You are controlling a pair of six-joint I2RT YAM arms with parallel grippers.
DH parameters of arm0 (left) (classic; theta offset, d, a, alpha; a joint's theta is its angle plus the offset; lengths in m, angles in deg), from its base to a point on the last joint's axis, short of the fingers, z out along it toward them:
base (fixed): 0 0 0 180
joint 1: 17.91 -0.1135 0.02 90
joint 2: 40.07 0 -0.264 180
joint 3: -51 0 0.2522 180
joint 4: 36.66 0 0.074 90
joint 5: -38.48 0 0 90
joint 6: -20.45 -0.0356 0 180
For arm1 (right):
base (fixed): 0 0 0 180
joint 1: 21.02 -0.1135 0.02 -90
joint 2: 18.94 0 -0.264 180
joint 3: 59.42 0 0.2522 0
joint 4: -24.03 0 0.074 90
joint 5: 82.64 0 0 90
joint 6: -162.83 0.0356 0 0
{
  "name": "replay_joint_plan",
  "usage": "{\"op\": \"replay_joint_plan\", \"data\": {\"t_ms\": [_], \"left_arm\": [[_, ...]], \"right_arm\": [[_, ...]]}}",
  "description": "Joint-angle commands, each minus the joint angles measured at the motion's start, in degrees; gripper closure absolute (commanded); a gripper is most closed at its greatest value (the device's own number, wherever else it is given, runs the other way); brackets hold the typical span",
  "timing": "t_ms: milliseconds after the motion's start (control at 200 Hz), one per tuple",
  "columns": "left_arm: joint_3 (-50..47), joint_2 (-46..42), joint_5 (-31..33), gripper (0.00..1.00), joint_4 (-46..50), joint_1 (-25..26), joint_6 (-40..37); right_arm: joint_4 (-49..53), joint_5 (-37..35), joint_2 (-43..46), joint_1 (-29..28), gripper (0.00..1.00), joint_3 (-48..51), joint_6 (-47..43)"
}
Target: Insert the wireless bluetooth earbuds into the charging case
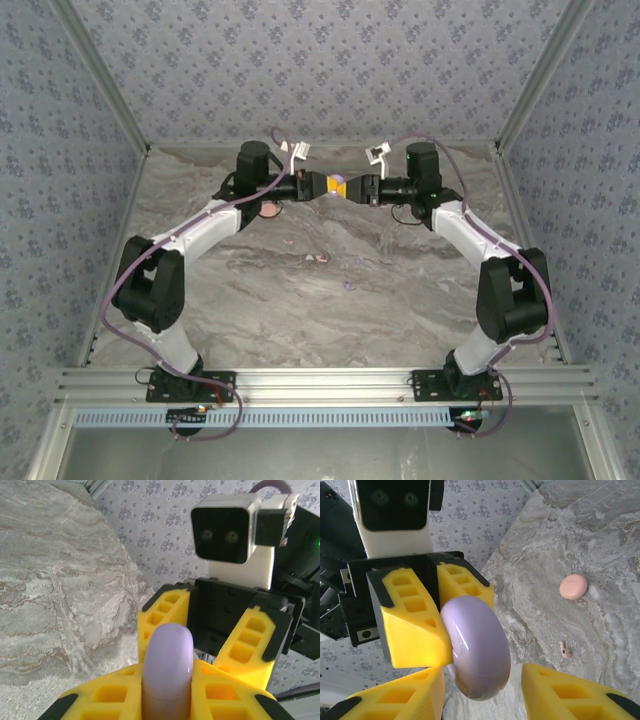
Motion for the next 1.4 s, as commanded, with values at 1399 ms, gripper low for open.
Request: {"op": "replay_joint_plan", "data": {"t_ms": [1399], "left_arm": [[3.9,-4.8,-6.6,0.72,6.8,1.4,-7.2]], "right_arm": [[9.3,5.8,3.3,1.6,0.85,-4.7,-7.3]]}}
